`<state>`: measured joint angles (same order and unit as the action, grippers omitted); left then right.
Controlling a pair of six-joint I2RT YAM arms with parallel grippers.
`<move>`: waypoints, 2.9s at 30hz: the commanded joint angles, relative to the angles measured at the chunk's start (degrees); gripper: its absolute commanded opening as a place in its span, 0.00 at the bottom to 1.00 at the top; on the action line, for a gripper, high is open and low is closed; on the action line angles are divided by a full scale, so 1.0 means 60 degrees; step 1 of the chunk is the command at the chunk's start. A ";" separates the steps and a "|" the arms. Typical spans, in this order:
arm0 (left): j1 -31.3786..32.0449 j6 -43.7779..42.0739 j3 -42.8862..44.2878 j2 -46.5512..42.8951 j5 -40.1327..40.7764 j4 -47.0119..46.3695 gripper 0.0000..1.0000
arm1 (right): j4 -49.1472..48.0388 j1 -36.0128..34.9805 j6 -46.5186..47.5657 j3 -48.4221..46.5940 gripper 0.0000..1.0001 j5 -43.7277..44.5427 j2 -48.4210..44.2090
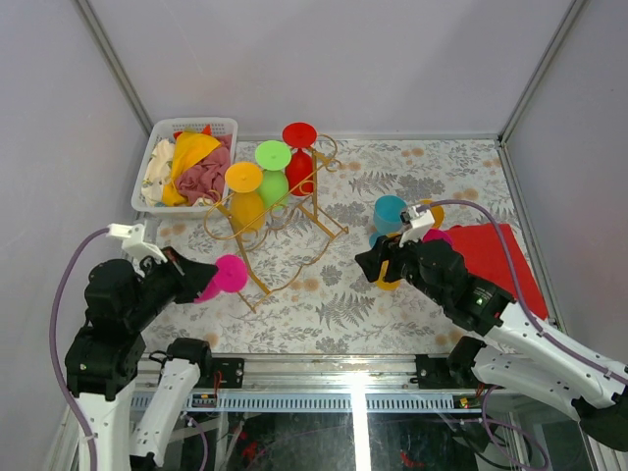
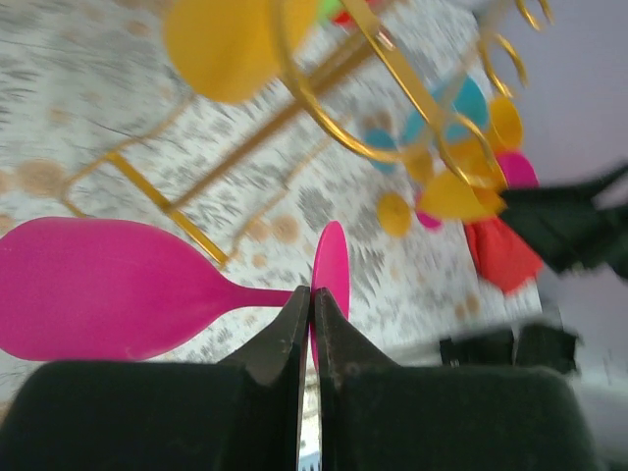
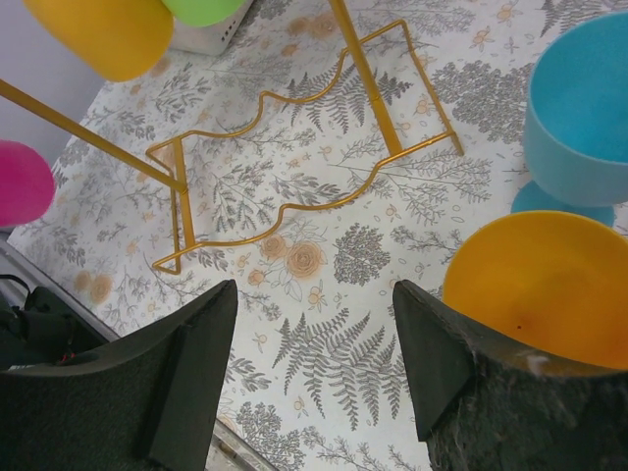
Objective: Take the wine glass off the wine glass rack
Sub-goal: Place the wine glass at the center of the board.
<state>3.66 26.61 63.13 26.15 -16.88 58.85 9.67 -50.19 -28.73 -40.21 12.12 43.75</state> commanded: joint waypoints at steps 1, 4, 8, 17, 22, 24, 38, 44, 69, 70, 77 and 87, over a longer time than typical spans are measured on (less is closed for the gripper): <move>0.1139 -0.0795 -0.0153 -0.0020 -0.2145 0.0239 0.00 | -0.0823 0.0046 -0.0185 -0.0324 0.72 -0.0638 0.0068; 0.2137 -0.1141 -0.0567 -0.0164 -0.3608 -0.0074 0.00 | -0.1360 0.0049 -0.0327 -0.0213 0.72 -0.1404 0.0035; 0.3166 -0.1731 -0.0932 -0.0167 -0.4931 -0.0280 0.00 | -0.2234 0.0054 -0.0436 -0.0055 0.72 -0.2588 0.0064; 0.3402 -0.1915 -0.1205 0.0671 -0.5360 -0.0729 0.00 | -0.3384 0.0054 -0.0824 -0.0239 0.71 -0.5920 0.0867; 0.3400 -0.0980 -0.1371 0.0442 -0.4943 -0.2354 0.00 | -0.4454 0.0024 -0.1163 -0.0089 0.70 -0.7388 0.1206; 0.3405 -0.0720 -0.1402 0.0417 -0.4992 -0.2761 0.00 | -0.4687 0.0030 -0.1354 -0.0102 0.70 -0.7811 0.1304; 0.3418 -0.0263 -0.0981 0.1556 -0.4337 -0.3540 0.00 | -0.4604 -0.0123 -0.1532 -0.0344 0.70 -0.8176 0.1503; 0.3418 0.0183 -0.0910 0.1553 -0.4518 -0.4296 0.00 | -0.4864 -0.0180 -0.1866 -0.0471 0.69 -0.8320 0.1890; 0.7208 0.0580 -0.1349 0.2944 -0.0883 -0.5596 0.09 | -0.4279 -0.0337 -0.1390 -0.0491 0.00 -0.7080 0.1706; 0.7257 0.0619 -0.1442 0.2932 -0.0797 -0.5693 0.17 | -0.4143 -0.0345 -0.1252 -0.0460 0.00 -0.6981 0.1583; 0.7863 0.0988 -0.1941 0.2789 -0.0473 -0.6425 0.38 | -0.3744 -0.0341 -0.0881 -0.0309 0.00 -0.6454 0.0771; 0.8978 0.1787 -0.2953 0.2401 0.0898 -0.7986 0.36 | -0.3674 -0.0342 -0.0840 -0.0200 0.00 -0.6226 0.0249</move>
<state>55.61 34.96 47.20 41.50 -16.73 19.59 -10.59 -52.12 -35.07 -40.60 -26.13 46.48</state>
